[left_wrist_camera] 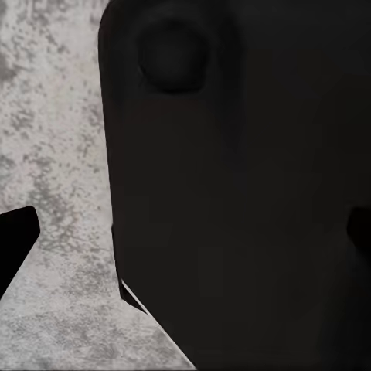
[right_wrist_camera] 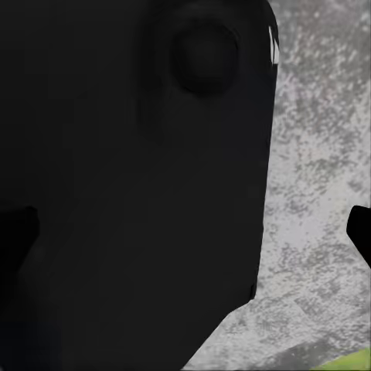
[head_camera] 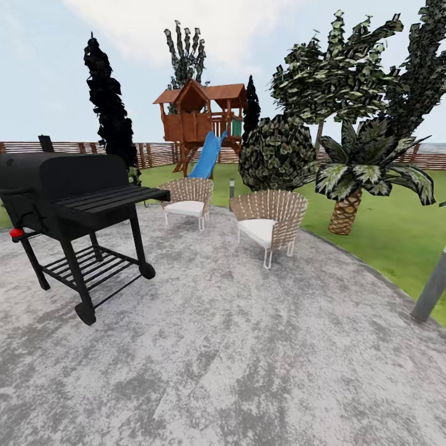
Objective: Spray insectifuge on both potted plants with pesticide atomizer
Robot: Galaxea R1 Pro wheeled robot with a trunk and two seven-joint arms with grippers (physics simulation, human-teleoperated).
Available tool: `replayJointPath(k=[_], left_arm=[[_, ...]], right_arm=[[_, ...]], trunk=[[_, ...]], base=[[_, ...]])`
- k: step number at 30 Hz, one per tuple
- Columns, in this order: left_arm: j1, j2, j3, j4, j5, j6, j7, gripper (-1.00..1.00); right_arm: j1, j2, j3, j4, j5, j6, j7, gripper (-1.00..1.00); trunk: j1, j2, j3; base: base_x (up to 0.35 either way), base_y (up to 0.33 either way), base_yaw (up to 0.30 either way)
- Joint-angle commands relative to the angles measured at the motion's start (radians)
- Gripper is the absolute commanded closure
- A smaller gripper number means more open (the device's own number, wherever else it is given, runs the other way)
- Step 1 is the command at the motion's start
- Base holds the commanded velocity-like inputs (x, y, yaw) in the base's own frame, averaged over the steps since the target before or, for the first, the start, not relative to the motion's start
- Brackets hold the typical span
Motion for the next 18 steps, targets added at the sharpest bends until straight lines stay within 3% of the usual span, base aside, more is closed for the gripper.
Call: replayJointPath(k=[1,5,8,12,18], left_arm=[[-0.006,0.006,0.006,-0.006,0.006,-0.006,0.006,-1.0],[-0.029,0.018,0.005,-0.028,0.028,-0.028,0.014,-1.0],[-0.012,0.001,0.006,-0.011,0.011,-0.011,-0.003,-1.0],[0.005,0.005,0.008,0.007,0.003,0.011,-0.005,-1.0],[-0.005,0.034,0.009,-0.021,0.01,0.009,-0.005,-1.0]], right_arm=[[-0.006,-0.006,-0.006,-0.006,-0.001,-0.006,0.003,-1.0],[-0.029,-0.001,-0.028,-0.029,-0.001,-0.028,0.004,-1.0],[-0.04,0.016,-0.01,-0.046,-0.001,-0.011,0.002,-1.0],[-0.043,0.039,-0.002,-0.054,-0.003,0.007,-0.003,-1.0],[-0.044,0.013,-0.001,-0.088,-0.003,0.001,-0.006,-1.0]], trunk=[[0.0,0.0,0.0],[0.0,0.0,0.0],[0.0,0.0,0.0],[0.0,0.0,0.0],[0.0,0.0,0.0]], base=[[0.0,0.0,0.0],[0.0,0.0,0.0],[0.0,0.0,0.0],[0.0,0.0,0.0],[0.0,0.0,0.0]])
